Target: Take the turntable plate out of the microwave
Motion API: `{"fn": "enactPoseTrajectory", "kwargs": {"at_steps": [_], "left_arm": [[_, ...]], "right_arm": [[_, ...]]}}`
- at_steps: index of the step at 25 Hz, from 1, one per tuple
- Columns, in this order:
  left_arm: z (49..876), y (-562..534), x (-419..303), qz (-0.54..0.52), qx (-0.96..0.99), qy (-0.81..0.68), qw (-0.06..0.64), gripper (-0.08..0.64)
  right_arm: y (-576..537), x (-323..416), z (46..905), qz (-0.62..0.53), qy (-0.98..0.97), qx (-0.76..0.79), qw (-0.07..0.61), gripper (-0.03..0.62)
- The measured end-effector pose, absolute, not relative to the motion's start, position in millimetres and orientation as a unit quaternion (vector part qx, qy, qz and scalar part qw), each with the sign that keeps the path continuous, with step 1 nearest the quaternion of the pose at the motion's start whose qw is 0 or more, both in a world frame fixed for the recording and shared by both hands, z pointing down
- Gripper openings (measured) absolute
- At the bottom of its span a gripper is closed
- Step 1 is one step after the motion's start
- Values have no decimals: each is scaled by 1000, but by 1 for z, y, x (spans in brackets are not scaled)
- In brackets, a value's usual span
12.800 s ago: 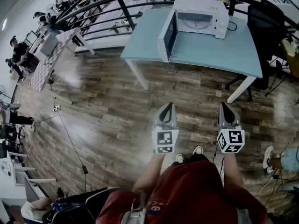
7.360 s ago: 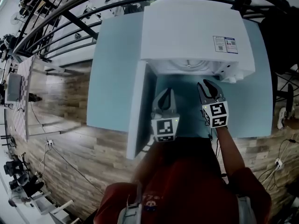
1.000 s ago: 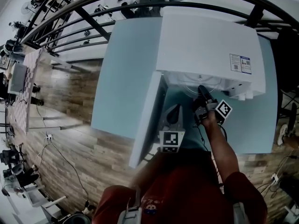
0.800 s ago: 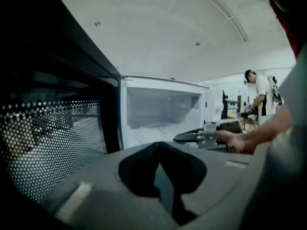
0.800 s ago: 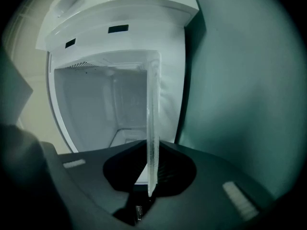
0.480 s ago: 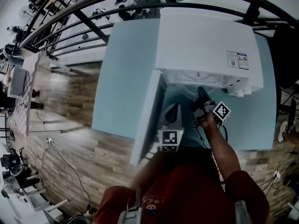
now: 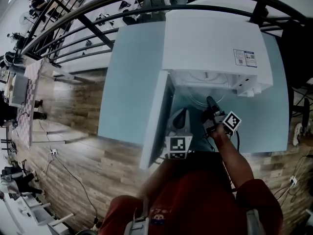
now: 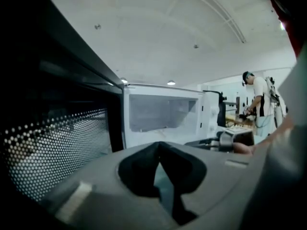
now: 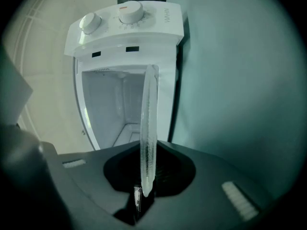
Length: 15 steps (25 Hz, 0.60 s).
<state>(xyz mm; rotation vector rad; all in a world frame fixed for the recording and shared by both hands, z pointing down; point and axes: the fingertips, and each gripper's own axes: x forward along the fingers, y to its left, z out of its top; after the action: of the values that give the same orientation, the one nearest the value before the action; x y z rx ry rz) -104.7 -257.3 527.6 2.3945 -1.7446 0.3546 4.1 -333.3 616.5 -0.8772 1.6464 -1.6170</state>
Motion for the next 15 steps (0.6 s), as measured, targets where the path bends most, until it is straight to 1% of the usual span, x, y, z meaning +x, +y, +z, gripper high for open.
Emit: {"fn": "enactPoseTrajectory", "kwargs": {"at_steps": [15], "left_arm": [[522,-216,-100,114,805,-576,80,0]], "right_arm": [[-270,20,617,-605,651,-321,328,23]]}}
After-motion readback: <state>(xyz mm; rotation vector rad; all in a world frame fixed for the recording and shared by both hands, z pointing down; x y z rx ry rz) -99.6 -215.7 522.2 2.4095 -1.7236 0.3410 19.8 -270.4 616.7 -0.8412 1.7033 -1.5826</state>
